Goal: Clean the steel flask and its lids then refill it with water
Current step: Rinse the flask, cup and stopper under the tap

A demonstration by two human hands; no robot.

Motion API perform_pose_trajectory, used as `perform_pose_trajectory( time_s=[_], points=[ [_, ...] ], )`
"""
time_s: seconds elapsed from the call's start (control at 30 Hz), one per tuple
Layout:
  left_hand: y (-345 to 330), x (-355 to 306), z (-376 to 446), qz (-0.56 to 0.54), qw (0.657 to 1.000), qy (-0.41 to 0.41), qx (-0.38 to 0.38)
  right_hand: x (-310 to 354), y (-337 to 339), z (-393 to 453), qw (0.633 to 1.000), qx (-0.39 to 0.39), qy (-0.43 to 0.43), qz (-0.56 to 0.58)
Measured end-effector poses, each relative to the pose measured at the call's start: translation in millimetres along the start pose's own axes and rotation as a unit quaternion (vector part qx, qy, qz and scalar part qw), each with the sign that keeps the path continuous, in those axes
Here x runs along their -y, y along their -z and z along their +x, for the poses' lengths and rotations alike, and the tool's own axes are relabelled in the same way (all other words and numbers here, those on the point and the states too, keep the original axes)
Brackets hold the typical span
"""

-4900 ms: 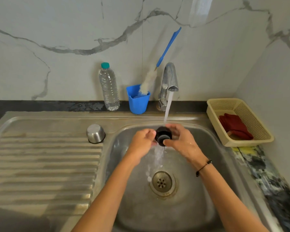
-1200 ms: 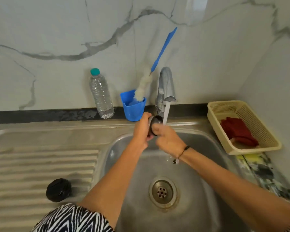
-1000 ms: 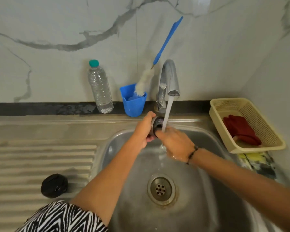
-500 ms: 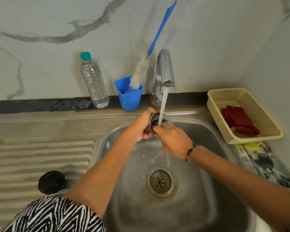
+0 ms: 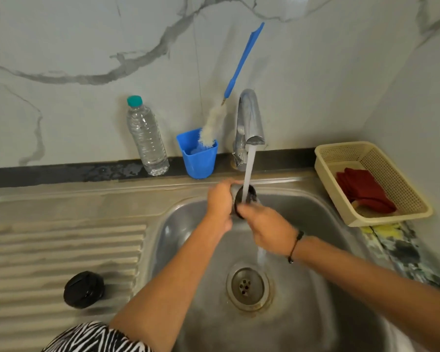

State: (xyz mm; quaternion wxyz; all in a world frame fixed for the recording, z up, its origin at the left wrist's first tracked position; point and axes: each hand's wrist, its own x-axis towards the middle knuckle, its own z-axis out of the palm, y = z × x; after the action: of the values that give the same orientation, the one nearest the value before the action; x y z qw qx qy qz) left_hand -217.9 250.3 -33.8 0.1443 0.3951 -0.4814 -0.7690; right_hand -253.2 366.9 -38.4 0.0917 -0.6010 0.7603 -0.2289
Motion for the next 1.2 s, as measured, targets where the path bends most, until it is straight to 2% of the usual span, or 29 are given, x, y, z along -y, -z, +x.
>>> perform_pose_trajectory(
  time_s=[0.07, 0.13, 0.17, 0.2, 0.23, 0.27, 0.3, 0.33, 0.37, 0.4, 0.43, 0.47, 0.5, 0.53, 0.57, 0.63, 0.67, 0.7, 0.77, 0.8, 0.83, 0.9, 0.97, 1.0, 1.03, 1.1, 1.13, 1.17, 1.2],
  points=[
    [6.2, 3.4, -0.7, 0.060, 0.994, 0.091, 0.030, -18.0, 9.3, -1.8, 0.973, 0.014, 0.111, -0.200],
    [9.2, 3.3, -0.8, 0.071, 0.987, 0.136, 0.051, -31.3, 10.3, 0.4, 0.939, -0.026, 0.198, -0.279],
    [8.7, 2.1, 0.4, 0.063, 0.988, 0.134, 0.050, -29.0, 4.7, 1.7, 0.934, -0.038, 0.193, -0.298],
    [7.5, 2.6, 1.9, 0.054, 0.990, 0.120, 0.044, -22.2, -6.0, 1.7, 0.943, -0.044, 0.143, -0.296],
    [6.0, 5.4, 3.6, 0.042, 0.994, 0.101, 0.026, -10.0, -15.5, 2.1, 0.965, -0.048, 0.055, -0.253],
    [5.9, 9.5, 4.2, 0.024, 0.996, 0.080, 0.007, 2.6, -22.1, 3.9, 0.987, -0.055, -0.046, -0.144],
    [7.9, 15.1, 5.5, 0.002, 0.998, 0.058, -0.009, 18.2, -21.9, 8.1, 0.985, -0.062, -0.159, 0.032],
    [10.6, 19.8, 5.7, -0.014, 0.999, 0.036, -0.019, 28.7, -20.4, 12.4, 0.936, -0.065, -0.251, 0.240],
    [12.9, 21.9, 6.4, -0.020, 0.999, 0.025, -0.022, 32.6, -20.8, 14.7, 0.882, -0.083, -0.300, 0.355],
    [14.4, 21.9, 7.1, -0.013, 0.999, 0.026, -0.018, 36.6, -20.7, 11.7, 0.865, -0.098, -0.301, 0.389],
    [14.6, 20.8, 7.7, 0.000, 0.999, 0.041, -0.017, 35.4, -23.0, 5.5, 0.905, -0.109, -0.255, 0.323],
    [14.1, 18.5, 7.1, 0.012, 0.997, 0.071, -0.012, 32.8, -25.6, -1.3, 0.957, -0.108, -0.179, 0.203],
    [11.8, 14.5, 5.7, 0.020, 0.994, 0.111, -0.002, 25.0, -31.4, -9.1, 0.986, -0.100, -0.119, 0.062],
    [10.2, 11.6, 4.8, 0.031, 0.988, 0.150, 0.011, 14.3, -37.2, -15.9, 0.993, -0.089, -0.066, -0.051],
    [8.9, 8.2, 3.9, 0.042, 0.984, 0.174, 0.020, 5.1, -38.4, -19.0, 0.992, -0.064, -0.044, -0.102],
    [7.0, 6.4, -2.1, 0.017, 0.984, 0.175, 0.028, 0.1, -30.1, -14.8, 0.994, -0.048, -0.067, -0.072],
    [5.8, 10.6, -3.8, -0.015, 0.992, 0.124, 0.025, 3.8, -22.4, -6.6, 0.991, -0.056, -0.118, -0.005],
    [3.3, 18.7, -4.9, -0.033, 0.999, 0.042, 0.008, 10.5, -13.1, 4.6, 0.966, -0.096, -0.204, 0.130],
    [0.2, 32.3, -11.9, -0.041, 0.993, -0.110, -0.020, 22.4, -6.6, 24.8, 0.838, -0.162, -0.329, 0.404],
    [0.5, 33.5, -12.9, -0.050, 0.989, -0.134, -0.021, 28.6, -7.3, 30.8, 0.805, -0.188, -0.354, 0.439],
    [1.3, 30.4, -9.7, -0.050, 0.989, -0.136, -0.019, 32.0, -11.9, 31.2, 0.815, -0.197, -0.359, 0.411],
    [3.9, 18.4, -4.1, -0.017, 0.994, -0.103, -0.019, 32.4, -21.5, 17.1, 0.900, -0.176, -0.286, 0.276],
    [11.2, 12.5, -0.2, 0.002, 1.000, 0.004, -0.009, 20.9, -21.7, -4.8, 0.989, -0.072, -0.108, 0.075],
    [17.3, 13.7, 0.2, 0.020, 0.997, 0.071, 0.009, 7.7, -16.8, -9.7, 1.000, -0.014, -0.004, -0.018],
    [23.7, 15.7, -1.8, 0.042, 0.990, 0.128, 0.031, -6.9, -9.3, -9.2, 0.988, 0.022, 0.100, -0.112],
    [29.7, 19.0, -2.8, 0.065, 0.981, 0.173, 0.051, -23.3, 5.6, -0.8, 0.935, 0.045, 0.238, -0.259],
    [29.0, 16.6, -3.2, 0.062, 0.982, 0.169, 0.060, -27.2, 6.3, 2.3, 0.921, 0.020, 0.258, -0.290],
    [25.4, 12.5, -4.3, 0.052, 0.985, 0.153, 0.060, -23.9, 5.6, 2.5, 0.928, -0.010, 0.237, -0.288],
    [21.0, 9.1, -6.4, 0.041, 0.990, 0.124, 0.050, -13.3, 2.2, 1.1, 0.947, -0.032, 0.170, -0.270]
  ],
)
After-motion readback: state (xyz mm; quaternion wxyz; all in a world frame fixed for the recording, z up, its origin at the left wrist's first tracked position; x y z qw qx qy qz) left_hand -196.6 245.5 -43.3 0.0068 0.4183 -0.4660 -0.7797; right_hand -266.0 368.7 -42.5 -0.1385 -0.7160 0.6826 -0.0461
